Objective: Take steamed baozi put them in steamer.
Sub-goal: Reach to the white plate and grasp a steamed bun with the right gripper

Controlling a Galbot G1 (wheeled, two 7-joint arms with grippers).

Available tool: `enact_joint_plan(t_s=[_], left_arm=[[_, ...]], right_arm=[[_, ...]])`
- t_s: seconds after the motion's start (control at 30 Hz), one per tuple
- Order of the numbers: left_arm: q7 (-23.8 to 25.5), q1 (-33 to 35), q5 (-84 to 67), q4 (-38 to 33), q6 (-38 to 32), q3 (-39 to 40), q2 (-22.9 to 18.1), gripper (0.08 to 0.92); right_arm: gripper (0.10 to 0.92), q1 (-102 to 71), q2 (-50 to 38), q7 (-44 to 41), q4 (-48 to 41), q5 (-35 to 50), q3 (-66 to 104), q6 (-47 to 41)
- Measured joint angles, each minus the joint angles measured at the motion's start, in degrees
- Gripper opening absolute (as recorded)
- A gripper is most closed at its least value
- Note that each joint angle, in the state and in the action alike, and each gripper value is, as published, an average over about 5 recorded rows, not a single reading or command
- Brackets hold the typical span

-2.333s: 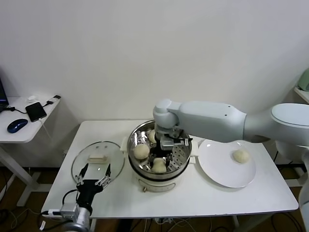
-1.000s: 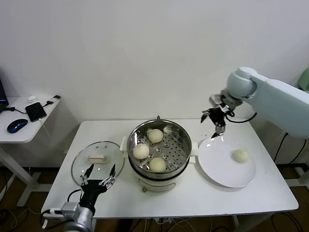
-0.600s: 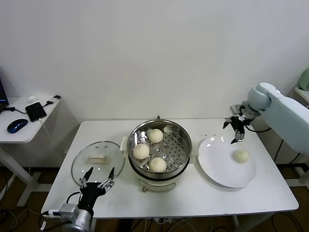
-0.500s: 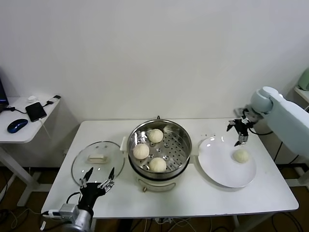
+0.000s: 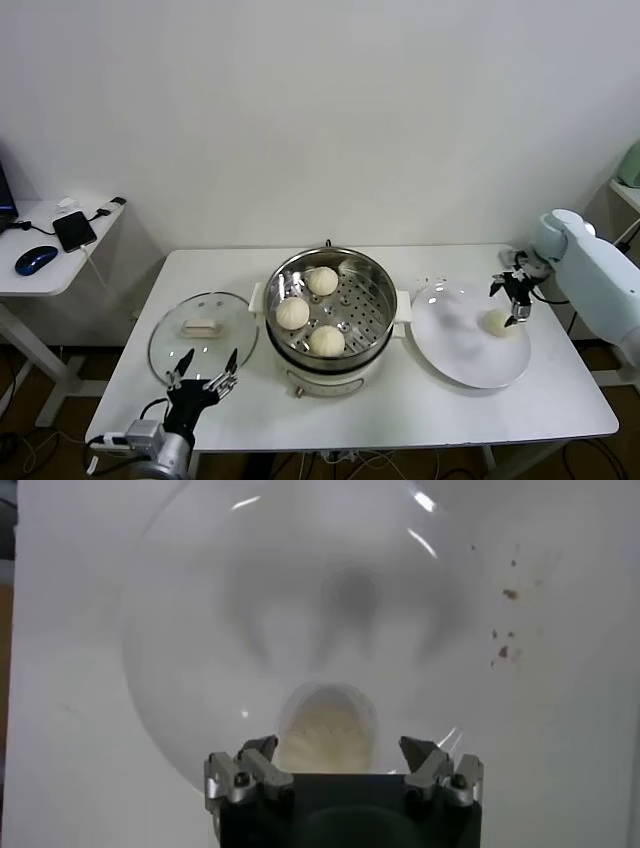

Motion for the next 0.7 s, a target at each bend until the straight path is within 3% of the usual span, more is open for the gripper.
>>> enact_joint_plan(t_s=[0.7], left_arm=[[0.01,-0.04,-0.22,1.06,-0.22,-0.11,0.19,0.823]], right_arm=[[0.823,-2.43,3.21,4.31,-6.36,-5.05,3.94,1.39]])
